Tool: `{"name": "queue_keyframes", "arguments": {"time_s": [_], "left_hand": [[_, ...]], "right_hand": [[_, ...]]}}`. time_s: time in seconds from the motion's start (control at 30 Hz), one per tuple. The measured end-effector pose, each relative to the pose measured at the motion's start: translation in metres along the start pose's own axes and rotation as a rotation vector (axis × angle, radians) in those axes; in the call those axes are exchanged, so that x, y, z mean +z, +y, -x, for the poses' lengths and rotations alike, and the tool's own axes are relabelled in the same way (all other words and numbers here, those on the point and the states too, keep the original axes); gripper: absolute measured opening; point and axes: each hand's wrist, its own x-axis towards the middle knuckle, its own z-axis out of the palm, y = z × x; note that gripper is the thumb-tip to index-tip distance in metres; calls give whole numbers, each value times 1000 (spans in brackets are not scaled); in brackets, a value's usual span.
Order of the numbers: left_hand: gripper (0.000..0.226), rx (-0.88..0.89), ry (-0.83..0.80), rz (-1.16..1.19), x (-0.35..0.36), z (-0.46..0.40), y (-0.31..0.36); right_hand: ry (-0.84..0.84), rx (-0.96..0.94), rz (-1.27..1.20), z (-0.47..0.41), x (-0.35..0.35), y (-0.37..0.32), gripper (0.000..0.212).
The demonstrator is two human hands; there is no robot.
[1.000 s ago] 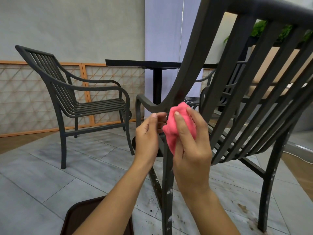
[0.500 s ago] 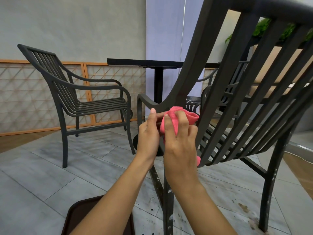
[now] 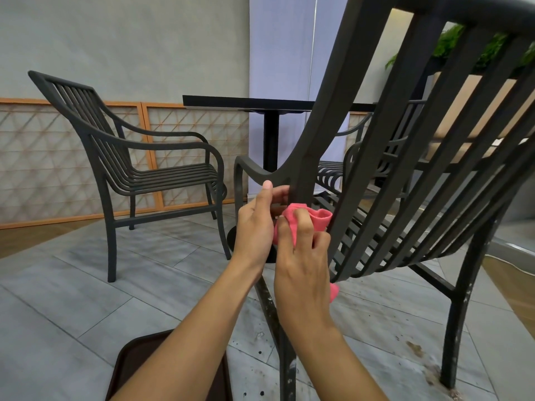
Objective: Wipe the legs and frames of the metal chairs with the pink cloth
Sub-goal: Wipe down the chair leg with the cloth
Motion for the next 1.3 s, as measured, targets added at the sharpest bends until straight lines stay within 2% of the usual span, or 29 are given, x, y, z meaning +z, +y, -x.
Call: {"name": "queue_keyframes", "arguments": {"time_s": [0.3, 0.43, 0.53, 0.6, 0.67, 0.77, 0.8, 0.87, 0.97, 1.03, 1.3], "left_hand": [[29, 9, 1, 14, 2, 0, -2], [23, 8, -21, -1, 0, 2, -4], [22, -4, -28, 1, -1, 4, -8], [26, -17, -30, 5, -1, 6, -11], [28, -18, -20, -4, -1, 5, -12], [20, -16, -4, -13, 0, 2, -12], [17, -14, -3, -4, 0, 2, -12], [18, -8, -5, 21, 0, 2, -12], [28, 7, -4, 16, -1, 1, -12], [26, 9, -12, 17, -2, 0, -13], [19, 28, -19, 13, -2, -1, -17]], "right_hand": [[19, -17, -19, 8, -1, 5, 52], [-22, -68, -137, 17, -3, 13, 50], [-22, -125, -230, 28, -5, 26, 36], [-1, -71, -237, 33, -12, 34, 44], [110, -60, -295, 37, -13, 39, 53], [201, -9, -376, 27, -14, 40, 36], [226, 18, -394, 20, -15, 36, 40], [220, 48, -443, 9, -15, 32, 47], [149, 66, -554, 0, -7, 28, 47], [145, 75, -608, 2, 1, 29, 46], [159, 89, -580, 22, 20, 31, 41]]}}
